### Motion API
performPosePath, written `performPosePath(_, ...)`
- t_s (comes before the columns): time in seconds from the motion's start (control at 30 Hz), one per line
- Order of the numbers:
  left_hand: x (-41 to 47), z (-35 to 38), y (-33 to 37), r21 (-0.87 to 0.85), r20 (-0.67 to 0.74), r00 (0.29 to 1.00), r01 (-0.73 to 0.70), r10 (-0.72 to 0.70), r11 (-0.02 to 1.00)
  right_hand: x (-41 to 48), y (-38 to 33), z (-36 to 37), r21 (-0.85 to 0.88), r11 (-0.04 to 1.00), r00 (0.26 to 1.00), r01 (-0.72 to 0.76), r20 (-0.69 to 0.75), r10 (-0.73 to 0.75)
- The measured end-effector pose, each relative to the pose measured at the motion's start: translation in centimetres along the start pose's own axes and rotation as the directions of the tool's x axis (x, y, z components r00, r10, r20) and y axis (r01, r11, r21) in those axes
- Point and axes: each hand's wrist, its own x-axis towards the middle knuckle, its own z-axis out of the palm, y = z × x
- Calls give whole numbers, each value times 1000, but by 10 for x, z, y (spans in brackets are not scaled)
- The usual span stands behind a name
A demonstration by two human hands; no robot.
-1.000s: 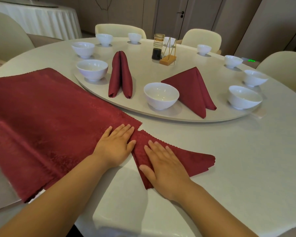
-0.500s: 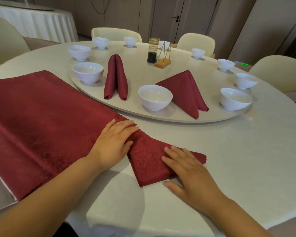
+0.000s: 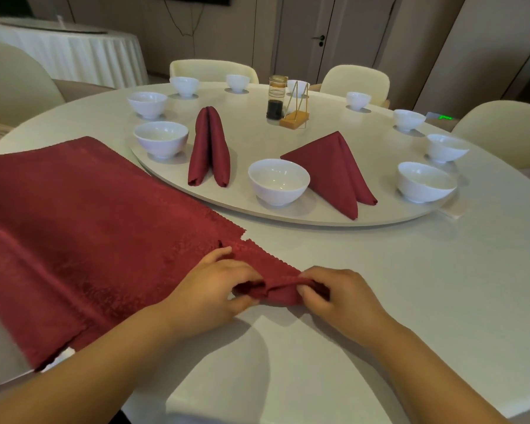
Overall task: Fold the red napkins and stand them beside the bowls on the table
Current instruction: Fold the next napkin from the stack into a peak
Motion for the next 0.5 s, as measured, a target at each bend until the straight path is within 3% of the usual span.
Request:
performPosePath(0.13,29,3,14,-222,-237,966,47,-101,974,8,0,-26,170,985,993,-43,-100,61)
performPosePath(0.23,53,9,28,-315,-322,931,66,-172,947,11,2,-38,229,972,976,-49,-195,95)
performPosePath(0.33,71,23,37,-349,-323,907,153,-271,925,12,6,-37,257,966,953,-21,-288,97)
performPosePath(0.5,87,49,39,-194,-262,937,185,-232,964,18,23,-25,196,981,900,-16,-424,100)
